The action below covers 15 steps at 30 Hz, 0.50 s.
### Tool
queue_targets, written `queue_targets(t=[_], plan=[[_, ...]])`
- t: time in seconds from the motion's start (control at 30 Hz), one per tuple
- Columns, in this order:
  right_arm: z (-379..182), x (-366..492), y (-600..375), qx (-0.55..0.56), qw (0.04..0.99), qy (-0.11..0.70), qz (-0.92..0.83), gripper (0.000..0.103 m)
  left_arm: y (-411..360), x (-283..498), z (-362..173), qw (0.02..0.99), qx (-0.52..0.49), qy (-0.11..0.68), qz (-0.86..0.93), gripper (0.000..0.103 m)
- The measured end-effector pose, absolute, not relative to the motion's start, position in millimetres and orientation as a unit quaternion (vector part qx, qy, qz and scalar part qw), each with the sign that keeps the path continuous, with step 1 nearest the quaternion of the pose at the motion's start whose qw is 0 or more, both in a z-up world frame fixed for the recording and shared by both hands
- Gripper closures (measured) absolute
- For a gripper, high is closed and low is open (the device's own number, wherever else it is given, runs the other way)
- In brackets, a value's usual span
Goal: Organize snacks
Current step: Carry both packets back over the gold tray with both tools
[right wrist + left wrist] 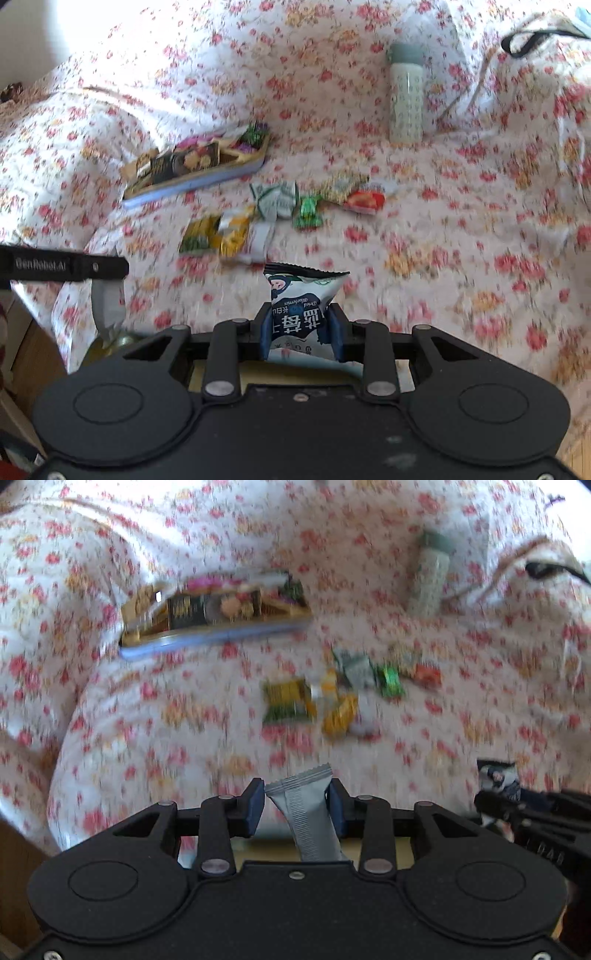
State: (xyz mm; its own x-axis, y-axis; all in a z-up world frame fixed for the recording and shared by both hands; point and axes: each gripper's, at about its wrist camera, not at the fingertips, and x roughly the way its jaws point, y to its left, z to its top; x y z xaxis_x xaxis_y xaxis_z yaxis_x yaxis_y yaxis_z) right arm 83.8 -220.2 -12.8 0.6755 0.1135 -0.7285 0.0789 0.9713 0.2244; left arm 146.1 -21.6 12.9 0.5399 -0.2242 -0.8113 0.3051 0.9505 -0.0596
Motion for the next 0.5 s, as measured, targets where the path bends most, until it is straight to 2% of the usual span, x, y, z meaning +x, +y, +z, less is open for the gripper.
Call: queue_targets(t=[0.33, 0.5], plan=[[-35, 34, -201, 0.117, 0.884, 0.452, 0.0, 0.071, -6, 105, -34, 0.836, 0.047, 0.536, -0.109, 0.057], [-43, 23, -190, 0.105, 0.878, 0.467, 0.005, 0.07, -6, 97, -38, 0.836, 0.051, 0.537, -0.101, 0.055]])
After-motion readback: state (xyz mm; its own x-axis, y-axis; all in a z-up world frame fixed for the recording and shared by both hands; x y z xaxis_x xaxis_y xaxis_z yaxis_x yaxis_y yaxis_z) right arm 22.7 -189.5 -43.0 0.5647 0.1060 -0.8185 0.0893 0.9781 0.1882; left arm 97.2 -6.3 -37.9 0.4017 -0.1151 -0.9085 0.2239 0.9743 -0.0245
